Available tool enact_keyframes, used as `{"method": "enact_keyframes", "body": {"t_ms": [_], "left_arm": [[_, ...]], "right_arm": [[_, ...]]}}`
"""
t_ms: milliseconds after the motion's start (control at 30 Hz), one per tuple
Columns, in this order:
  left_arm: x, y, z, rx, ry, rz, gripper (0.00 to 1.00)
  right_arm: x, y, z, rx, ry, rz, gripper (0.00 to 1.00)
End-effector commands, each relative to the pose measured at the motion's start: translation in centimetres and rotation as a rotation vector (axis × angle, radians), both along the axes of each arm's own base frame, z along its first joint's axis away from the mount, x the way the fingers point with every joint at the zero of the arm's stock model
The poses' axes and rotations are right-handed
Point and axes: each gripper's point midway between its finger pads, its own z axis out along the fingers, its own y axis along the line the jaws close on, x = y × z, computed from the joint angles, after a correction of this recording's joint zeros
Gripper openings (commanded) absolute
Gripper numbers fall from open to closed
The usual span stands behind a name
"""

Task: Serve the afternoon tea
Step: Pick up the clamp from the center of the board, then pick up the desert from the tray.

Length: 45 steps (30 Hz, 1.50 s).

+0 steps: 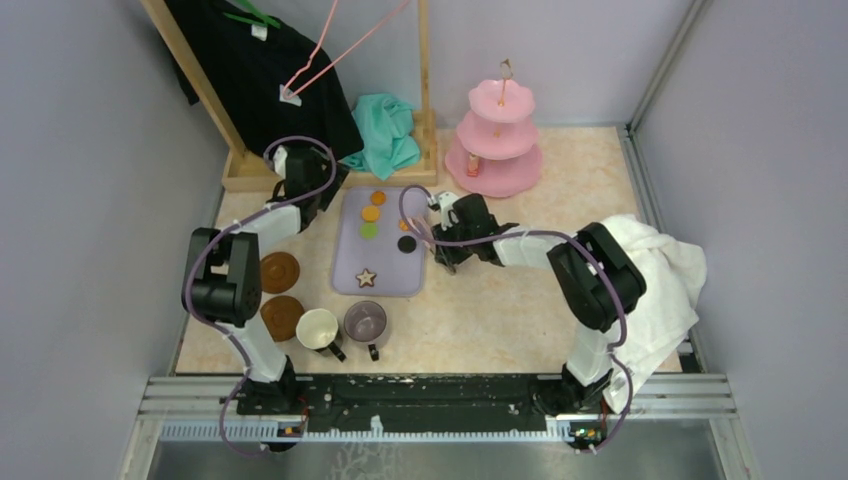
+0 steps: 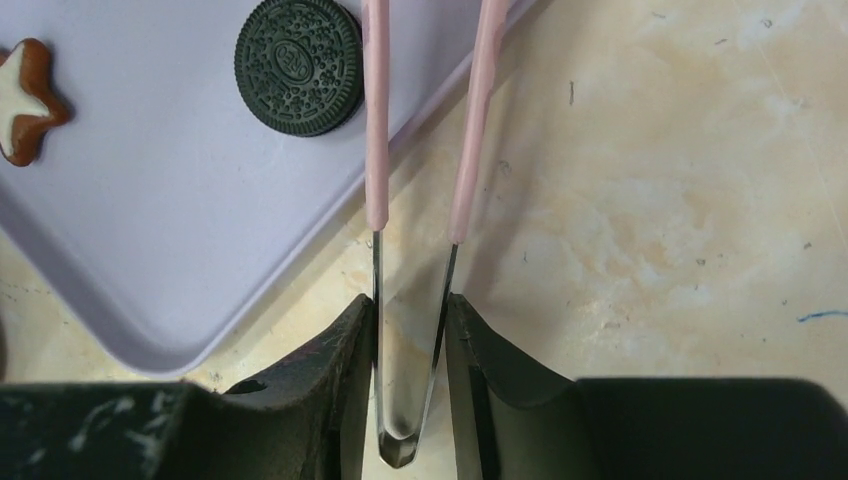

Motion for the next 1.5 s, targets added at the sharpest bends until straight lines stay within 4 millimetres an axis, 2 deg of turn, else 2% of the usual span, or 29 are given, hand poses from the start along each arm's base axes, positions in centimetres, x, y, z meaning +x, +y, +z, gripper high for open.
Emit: {"method": "enact_keyframes", "body": {"t_ms": [0,200,267,433,533,667,800,967,1033,1233,1333,1467], "left_arm": [[0.0,0.6,2.1,-0.006,-0.051,0.020,0.84],[-0.1,0.6,2.9,-0.015,-0.069,0.023,0.84],[-0.1,0.6,3.3,-0.029,-0.073,0.027,0.84],[0.1,1.0,4.7,-0.089,-0.084,0.064,0.85],[0.3,1.7,5.1,-0.146,-0.091,0.101,0.85],[0.9,3.5,5.2,-0.201,-0.135,0.186,0.86],[3.0,5.5,6.2,-0.240,-0.260,0.310,0.86],[7.7,7.8,6.5,-0.268,-0.313,0.375,0.85],[9.4,8.7,7.3,-0.255,-0.325,0.389,0.84],[11.9,10.7,7.8,-0.128,-0.261,0.429,0.84],[12.8,11.4,7.4,-0.105,-0.238,0.444,0.84],[14.4,11.7,8.0,-0.078,-0.245,0.438,0.84]], "right_arm": [[0.2,-0.4,3.0,0.021,-0.052,-0.010,0.28],[0.5,-0.4,5.3,0.034,-0.091,-0.026,0.25],[0.8,-0.3,7.4,0.056,-0.128,-0.030,0.25],[1.0,0.1,10.8,0.062,-0.175,-0.041,0.25],[1.1,0.4,13.0,0.054,-0.204,-0.056,0.25],[1.1,0.2,14.6,0.014,-0.217,-0.095,0.26],[1.2,-0.3,16.9,0.033,-0.237,-0.146,0.26],[1.5,-0.2,19.6,0.050,-0.258,-0.151,0.27],[2.0,-0.2,20.0,0.036,-0.259,-0.155,0.28],[2.3,0.2,19.6,-0.052,-0.160,-0.105,0.29],[2.2,1.6,18.2,-0.040,-0.088,-0.056,0.29],[1.4,3.2,16.4,-0.046,0.010,0.038,0.29]]}}
